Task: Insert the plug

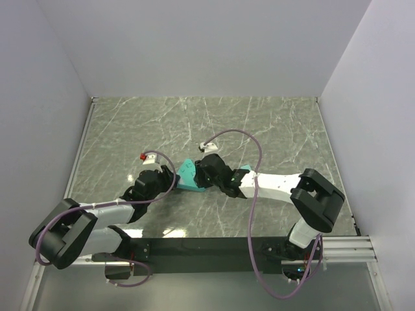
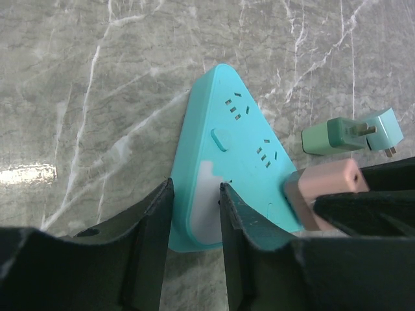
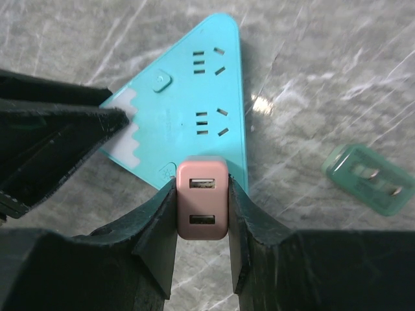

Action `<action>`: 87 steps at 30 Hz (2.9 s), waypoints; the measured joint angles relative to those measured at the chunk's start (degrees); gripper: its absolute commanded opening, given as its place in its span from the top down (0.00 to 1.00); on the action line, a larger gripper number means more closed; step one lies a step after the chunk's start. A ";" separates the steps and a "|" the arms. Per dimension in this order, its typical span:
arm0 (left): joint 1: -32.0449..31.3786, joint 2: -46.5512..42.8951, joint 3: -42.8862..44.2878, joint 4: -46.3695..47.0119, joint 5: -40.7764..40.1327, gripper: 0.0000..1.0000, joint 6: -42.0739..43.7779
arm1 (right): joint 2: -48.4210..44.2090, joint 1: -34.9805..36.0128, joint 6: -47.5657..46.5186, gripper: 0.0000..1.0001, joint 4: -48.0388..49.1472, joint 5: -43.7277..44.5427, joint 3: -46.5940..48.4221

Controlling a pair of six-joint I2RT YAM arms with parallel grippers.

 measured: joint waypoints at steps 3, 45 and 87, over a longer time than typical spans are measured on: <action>0.00 0.22 0.09 0.17 -0.11 0.61 0.00 | 0.44 0.24 0.50 1.00 1.03 0.02 -0.61; 0.61 0.26 0.15 0.20 -5.18 0.62 1.31 | 5.99 8.11 9.94 1.00 10.84 13.97 -3.48; -0.59 -10.91 5.07 -10.08 -5.92 0.16 4.26 | -12.85 -5.11 -0.57 0.24 -2.93 15.45 -8.52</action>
